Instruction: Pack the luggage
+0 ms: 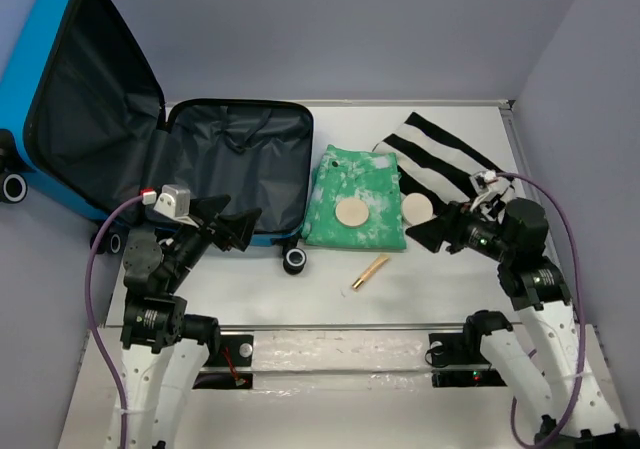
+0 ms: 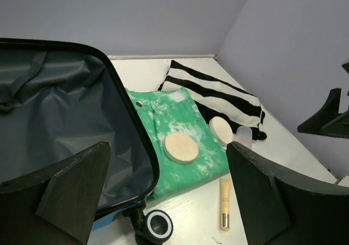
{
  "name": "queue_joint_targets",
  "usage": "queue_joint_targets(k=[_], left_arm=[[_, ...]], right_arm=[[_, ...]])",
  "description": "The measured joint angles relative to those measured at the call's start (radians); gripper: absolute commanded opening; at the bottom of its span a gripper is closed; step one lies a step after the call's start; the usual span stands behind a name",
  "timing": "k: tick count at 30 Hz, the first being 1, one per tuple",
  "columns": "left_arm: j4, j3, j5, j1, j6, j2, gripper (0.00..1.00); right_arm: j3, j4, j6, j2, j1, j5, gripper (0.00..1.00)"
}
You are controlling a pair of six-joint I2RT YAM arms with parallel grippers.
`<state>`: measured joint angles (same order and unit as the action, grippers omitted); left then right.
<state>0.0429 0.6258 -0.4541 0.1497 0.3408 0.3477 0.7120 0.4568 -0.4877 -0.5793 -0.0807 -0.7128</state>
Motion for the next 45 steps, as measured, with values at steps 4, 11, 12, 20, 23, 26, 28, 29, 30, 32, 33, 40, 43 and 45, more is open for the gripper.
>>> queue_joint_targets(k=[4,11,12,20,23,26,28,29,30,32,33,40,43,45], left_arm=[[0.0,-0.003,-0.009,-0.013,-0.001,0.015,0.99],[0.003,-0.007,-0.009,-0.016,0.0,0.02,0.99],[0.003,-0.008,-0.008,-0.017,0.0,0.018,0.99],[0.006,-0.011,-0.008,-0.019,0.0,0.015,0.99],[0.006,-0.011,-0.008,-0.019,0.001,0.014,0.99],[0.006,-0.011,-0.009,-0.019,0.001,0.013,0.99],[0.006,-0.013,-0.009,-0.019,0.001,0.012,0.99],[0.006,-0.014,-0.009,-0.019,0.001,0.011,0.99],[0.006,-0.015,-0.009,-0.019,0.001,0.01,0.99],[0.006,-0.017,-0.009,-0.019,0.002,0.008,0.99],[0.006,-0.018,-0.009,-0.019,0.001,0.007,0.99],[0.006,-0.018,-0.01,-0.019,0.002,0.001,0.99],[0.007,-0.018,-0.01,-0.019,0.002,0.0,0.99],[0.006,-0.018,-0.009,-0.019,0.004,0.0,0.99]], right_arm=[[-0.032,-0.026,-0.034,-0.078,-0.309,0.182,0.81],[-0.013,-0.079,-0.091,-0.365,-0.773,0.592,0.75],[-0.013,-0.084,-0.106,-0.406,-0.809,0.66,0.74],[-0.013,-0.122,-0.206,-0.597,-0.903,0.916,0.69],[-0.013,-0.118,-0.246,-0.665,-0.911,0.979,0.72],[-0.013,-0.117,-0.278,-0.696,-0.911,1.033,0.78],[-0.013,-0.117,-0.303,-0.723,-0.911,1.065,0.81],[-0.013,-0.117,-0.307,-0.735,-0.911,1.077,0.8],[-0.013,-0.117,-0.317,-0.758,-0.911,1.092,0.79],[-0.013,-0.117,-0.328,-0.803,-0.911,1.109,0.73],[-0.011,-0.115,-0.334,-0.826,-0.911,1.116,0.71],[0.008,-0.098,-0.368,-0.894,-0.911,1.165,0.27],[0.01,-0.09,-0.379,-0.895,-0.911,1.183,0.14],[0.012,-0.089,-0.381,-0.89,-0.914,1.178,0.14]])
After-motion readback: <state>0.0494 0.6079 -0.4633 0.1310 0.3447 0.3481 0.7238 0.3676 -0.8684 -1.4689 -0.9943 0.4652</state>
